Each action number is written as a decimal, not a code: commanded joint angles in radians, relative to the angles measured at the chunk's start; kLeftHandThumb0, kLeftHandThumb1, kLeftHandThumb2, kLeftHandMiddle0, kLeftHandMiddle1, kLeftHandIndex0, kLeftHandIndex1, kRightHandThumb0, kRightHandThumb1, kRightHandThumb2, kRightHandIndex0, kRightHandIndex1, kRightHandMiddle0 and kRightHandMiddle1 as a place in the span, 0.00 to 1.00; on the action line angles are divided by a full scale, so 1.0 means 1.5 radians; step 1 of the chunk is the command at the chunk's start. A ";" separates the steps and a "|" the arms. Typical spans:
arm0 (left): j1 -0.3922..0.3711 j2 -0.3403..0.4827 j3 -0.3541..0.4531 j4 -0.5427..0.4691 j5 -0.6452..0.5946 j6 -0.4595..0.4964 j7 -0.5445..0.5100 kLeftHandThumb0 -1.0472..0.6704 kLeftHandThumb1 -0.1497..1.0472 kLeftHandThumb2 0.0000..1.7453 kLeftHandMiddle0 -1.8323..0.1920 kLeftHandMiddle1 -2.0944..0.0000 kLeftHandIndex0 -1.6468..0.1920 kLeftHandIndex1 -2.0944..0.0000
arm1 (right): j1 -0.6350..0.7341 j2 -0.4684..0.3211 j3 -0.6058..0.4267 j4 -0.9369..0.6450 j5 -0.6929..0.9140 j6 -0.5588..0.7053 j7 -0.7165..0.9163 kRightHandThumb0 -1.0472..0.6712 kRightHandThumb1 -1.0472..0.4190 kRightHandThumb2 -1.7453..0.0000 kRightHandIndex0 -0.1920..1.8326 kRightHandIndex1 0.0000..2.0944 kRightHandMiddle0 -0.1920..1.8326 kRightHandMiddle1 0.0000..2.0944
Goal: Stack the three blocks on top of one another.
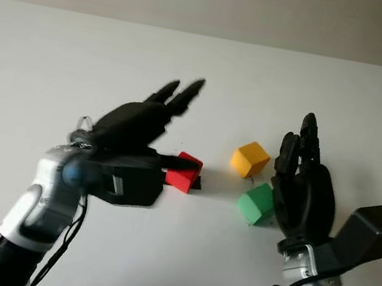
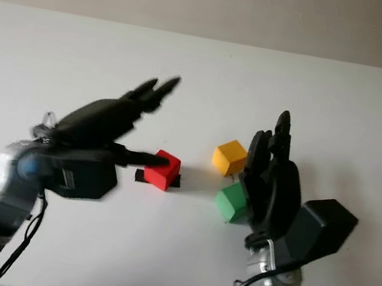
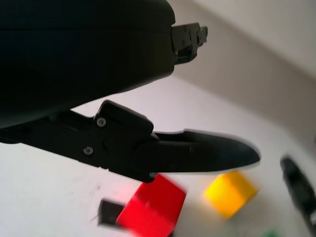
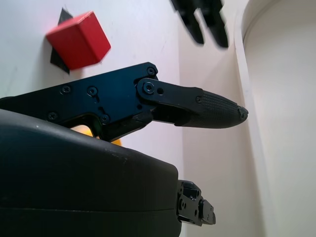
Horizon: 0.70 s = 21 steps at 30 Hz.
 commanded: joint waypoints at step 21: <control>0.002 -0.073 0.171 0.202 -0.381 -0.038 0.105 0.15 1.00 0.36 1.00 0.98 1.00 1.00 | -0.313 -0.469 0.077 0.195 -0.348 -0.156 0.199 0.23 0.11 0.99 0.12 0.06 0.20 0.12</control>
